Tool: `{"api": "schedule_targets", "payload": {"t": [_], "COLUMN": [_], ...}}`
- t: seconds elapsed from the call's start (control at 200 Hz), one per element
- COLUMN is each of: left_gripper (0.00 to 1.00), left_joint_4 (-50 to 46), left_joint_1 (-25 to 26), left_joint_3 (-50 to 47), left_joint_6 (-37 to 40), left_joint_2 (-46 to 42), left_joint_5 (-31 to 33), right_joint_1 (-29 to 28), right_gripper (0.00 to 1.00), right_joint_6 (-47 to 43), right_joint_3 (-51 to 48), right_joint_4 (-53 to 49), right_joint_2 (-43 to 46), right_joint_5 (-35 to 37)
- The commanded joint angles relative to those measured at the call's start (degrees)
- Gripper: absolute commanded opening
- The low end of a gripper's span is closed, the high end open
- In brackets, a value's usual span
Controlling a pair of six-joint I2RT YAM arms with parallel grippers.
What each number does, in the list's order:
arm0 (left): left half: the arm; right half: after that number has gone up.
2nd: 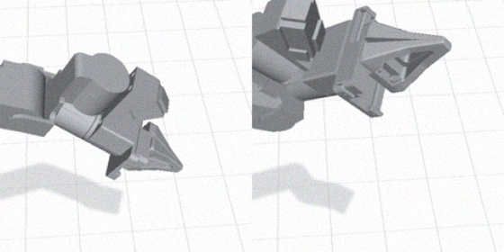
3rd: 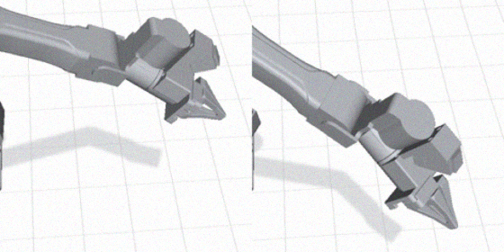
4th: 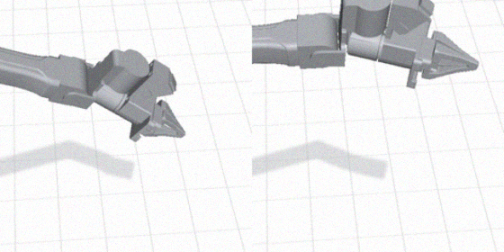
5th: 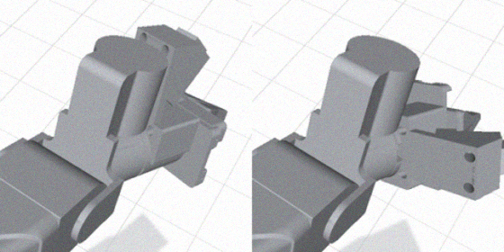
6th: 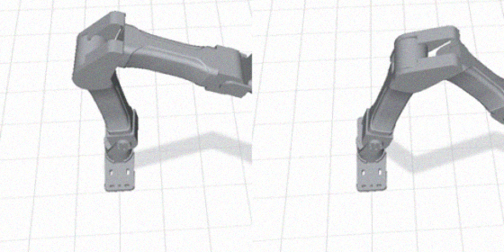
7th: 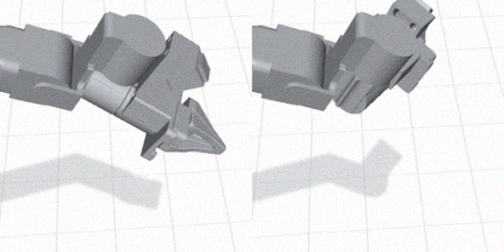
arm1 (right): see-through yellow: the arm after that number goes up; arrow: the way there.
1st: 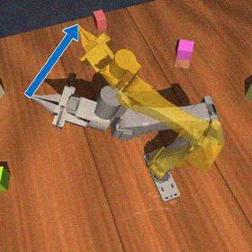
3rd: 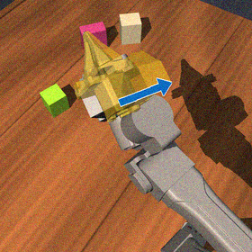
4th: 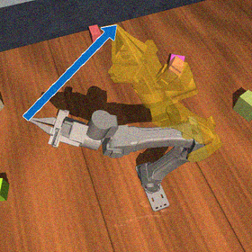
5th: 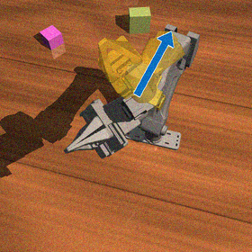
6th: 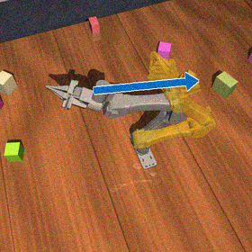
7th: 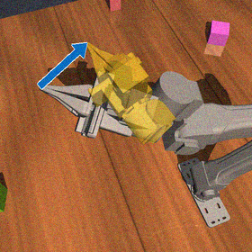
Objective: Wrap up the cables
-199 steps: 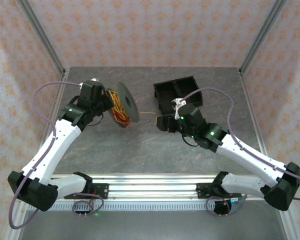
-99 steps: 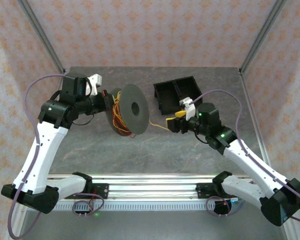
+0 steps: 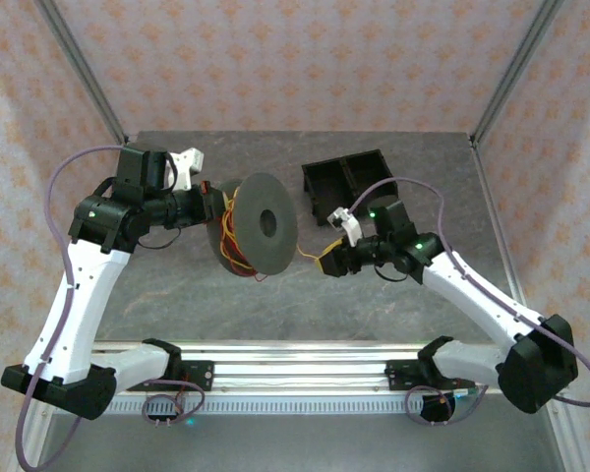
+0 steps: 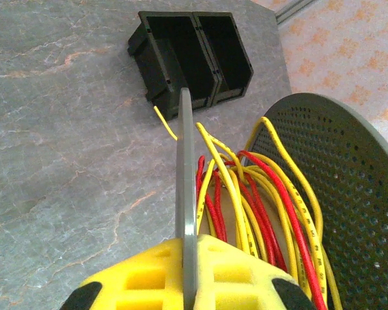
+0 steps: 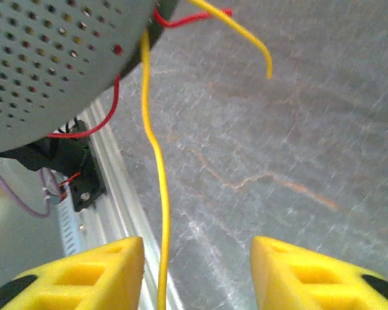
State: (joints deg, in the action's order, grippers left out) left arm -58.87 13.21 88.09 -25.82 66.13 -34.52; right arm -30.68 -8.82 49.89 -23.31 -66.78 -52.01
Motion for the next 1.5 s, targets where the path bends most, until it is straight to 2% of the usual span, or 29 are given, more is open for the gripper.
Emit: {"api": "schedule_targets", "payload": {"t": [0.0,0.155,0.32,0.47,0.576,0.651,0.846,0.946,1.096,1.201,1.321,1.497], "left_gripper": [0.00,0.00,0.00,0.00,0.00,0.00,0.00,0.00,0.00,0.00,0.00,0.00], "left_joint_4": [4.61,5.43,6.42,8.08,11.22,14.36,23.92,25.75,22.98,21.26,20.49,19.57], "left_joint_1": [-0.64,-0.71,-0.68,-0.75,-0.74,-0.80,-0.42,1.22,7.05,10.69,14.44,18.01], "left_joint_3": [1.55,0.78,-0.01,-0.85,-2.31,-4.18,-12.04,-13.15,-10.64,-9.61,-10.37,-11.18], "left_joint_6": [-0.58,-0.98,-1.45,-2.96,-6.43,-11.17,-22.18,-23.44,-19.45,-16.81,-14.10,-9.22], "left_joint_2": [-0.85,-0.91,-0.83,-0.78,-1.08,-1.93,-4.18,-3.03,-0.22,1.87,2.73,4.26], "left_joint_5": [-3.45,-3.11,-3.11,-2.63,-0.69,3.95,16.95,22.06,33.39,39.33,46.87,51.41], "right_joint_1": [0.40,0.44,0.38,0.40,-0.42,-3.72,-19.99,-27.24,-34.16,-36.71,-36.87,-36.87], "right_gripper": [0.42,0.32,0.27,0.00,0.00,0.00,0.00,0.00,0.00,0.00,0.00,0.00], "right_joint_6": [0.81,1.35,1.55,2.39,5.24,6.71,9.28,9.53,13.74,17.47,23.20,26.08], "right_joint_3": [1.53,1.62,2.41,3.02,2.22,1.85,2.05,4.40,9.31,12.75,17.57,21.56], "right_joint_4": [-1.54,-2.22,-3.31,-3.39,-0.24,1.20,5.76,7.64,12.13,16.06,16.12,15.95], "right_joint_2": [0.12,0.59,1.08,1.45,3.08,5.07,8.74,6.49,0.79,-3.09,-6.61,-7.98], "right_joint_5": [-3.42,-3.56,-3.23,-3.17,-2.19,3.27,22.03,28.09,38.09,42.20,49.07,59.33]}}
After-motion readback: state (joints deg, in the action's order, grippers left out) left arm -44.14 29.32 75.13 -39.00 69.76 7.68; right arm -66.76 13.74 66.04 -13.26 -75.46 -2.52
